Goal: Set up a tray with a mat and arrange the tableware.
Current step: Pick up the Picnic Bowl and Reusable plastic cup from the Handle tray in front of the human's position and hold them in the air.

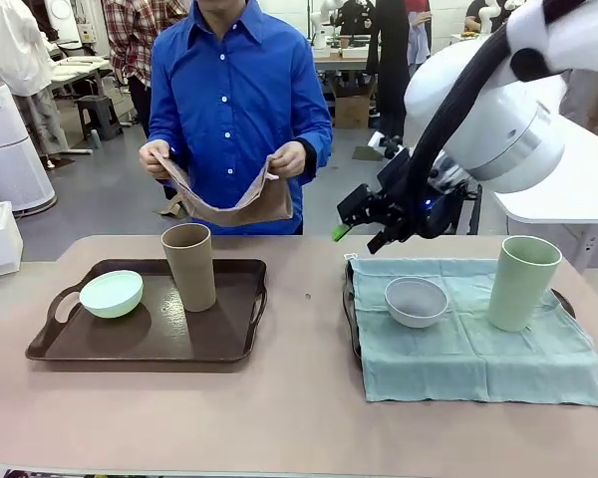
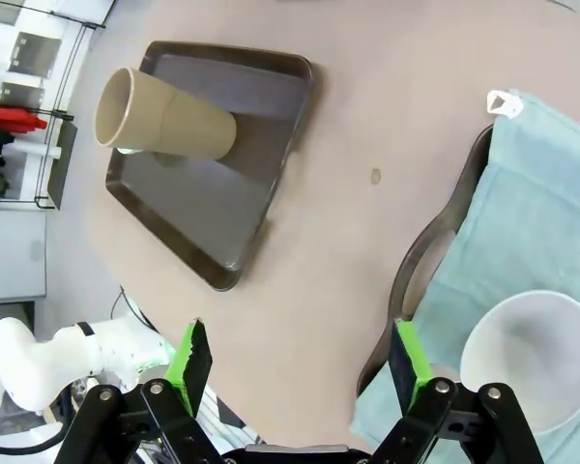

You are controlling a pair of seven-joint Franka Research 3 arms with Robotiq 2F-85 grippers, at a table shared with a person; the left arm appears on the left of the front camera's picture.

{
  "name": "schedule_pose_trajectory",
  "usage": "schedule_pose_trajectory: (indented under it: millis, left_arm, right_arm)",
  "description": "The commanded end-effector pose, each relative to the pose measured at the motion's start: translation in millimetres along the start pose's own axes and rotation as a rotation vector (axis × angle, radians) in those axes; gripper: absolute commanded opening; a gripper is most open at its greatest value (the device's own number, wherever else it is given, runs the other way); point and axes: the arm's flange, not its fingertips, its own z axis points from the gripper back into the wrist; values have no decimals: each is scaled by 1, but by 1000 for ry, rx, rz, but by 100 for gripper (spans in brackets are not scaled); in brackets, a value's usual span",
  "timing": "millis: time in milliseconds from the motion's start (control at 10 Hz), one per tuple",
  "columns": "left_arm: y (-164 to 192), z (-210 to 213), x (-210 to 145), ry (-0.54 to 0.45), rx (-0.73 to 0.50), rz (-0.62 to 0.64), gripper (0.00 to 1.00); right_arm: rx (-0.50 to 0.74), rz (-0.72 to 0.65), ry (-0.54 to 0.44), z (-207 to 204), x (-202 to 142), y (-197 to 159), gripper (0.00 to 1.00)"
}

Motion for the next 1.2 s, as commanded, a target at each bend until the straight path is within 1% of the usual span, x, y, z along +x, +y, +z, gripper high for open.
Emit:
schedule_pose_trajectory:
  millis: [0,200,300,400,500,600,700,800,900,1000,1100]
  left_arm:
    - [-2,0,2,-9,-18,-6,92]
    - [-2,0,2,-9,-18,-6,92]
    - [0,0,0,1,0,0,92]
    - [-19,-5,3,35,59,-62,92]
    - [-32,-11,0,38,162,-98,92]
    - [-37,-19,-5,53,230,-105,92]
    - [-41,-25,-6,61,269,-110,92]
    - [-47,-36,-3,59,296,-133,92]
    - [-49,-47,1,67,307,-136,92]
    - [-53,-57,6,57,311,-124,92]
    - [-55,-72,12,49,319,-112,92]
  right_arm:
    - [-2,3,12,1,-4,0,96]
    - [2,2,-5,5,0,1,96]
    - [61,244,9,0,12,-8,96]
    - [124,470,18,-8,25,-3,96]
    - [180,631,32,-15,32,7,96]
    - [226,762,72,-25,36,16,96]
    - [305,909,57,-36,39,24,96]
    - [300,1012,54,-56,44,29,96]
    - [311,1070,40,-75,48,36,96]
    - [334,1107,23,-96,53,45,96]
    - [353,1122,31,-116,58,54,96]
